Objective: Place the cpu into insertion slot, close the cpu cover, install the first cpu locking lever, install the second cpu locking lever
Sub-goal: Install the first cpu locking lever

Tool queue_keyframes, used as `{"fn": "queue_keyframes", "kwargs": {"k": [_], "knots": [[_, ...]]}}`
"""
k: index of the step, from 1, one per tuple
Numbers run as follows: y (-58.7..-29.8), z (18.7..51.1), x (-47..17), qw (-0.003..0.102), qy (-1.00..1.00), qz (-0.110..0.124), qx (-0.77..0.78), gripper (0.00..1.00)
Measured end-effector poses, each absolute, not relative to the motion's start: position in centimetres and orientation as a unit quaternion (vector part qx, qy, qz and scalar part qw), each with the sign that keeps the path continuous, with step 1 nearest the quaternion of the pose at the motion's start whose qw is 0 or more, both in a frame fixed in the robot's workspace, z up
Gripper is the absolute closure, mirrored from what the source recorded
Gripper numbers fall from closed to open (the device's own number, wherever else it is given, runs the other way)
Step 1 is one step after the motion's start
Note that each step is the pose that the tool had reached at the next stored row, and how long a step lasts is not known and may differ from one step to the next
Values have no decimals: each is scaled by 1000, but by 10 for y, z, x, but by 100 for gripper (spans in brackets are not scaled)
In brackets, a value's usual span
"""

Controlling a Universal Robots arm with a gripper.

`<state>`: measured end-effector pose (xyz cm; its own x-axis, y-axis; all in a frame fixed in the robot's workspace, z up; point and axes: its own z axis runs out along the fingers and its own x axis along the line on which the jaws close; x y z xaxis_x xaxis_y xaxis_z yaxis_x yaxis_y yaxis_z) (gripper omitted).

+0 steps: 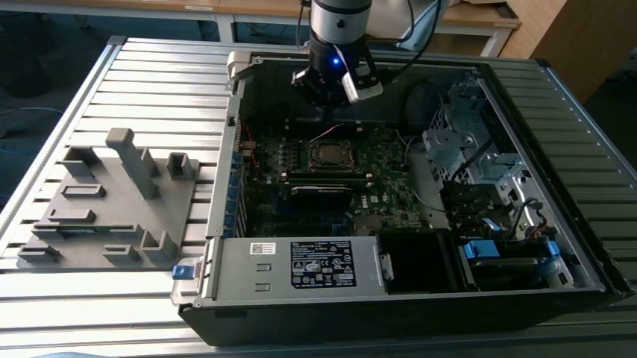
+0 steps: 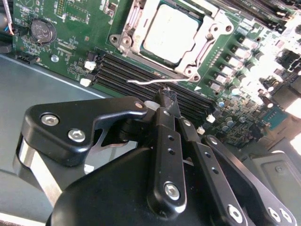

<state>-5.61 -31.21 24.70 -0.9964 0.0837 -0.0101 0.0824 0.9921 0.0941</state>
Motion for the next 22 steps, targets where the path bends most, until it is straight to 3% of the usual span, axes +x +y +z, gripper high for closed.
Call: {"fn": "queue_keyframes", "kwargs": {"k": [22], "knots": [[-312, 240, -56, 8, 998, 47, 42, 90]]}}
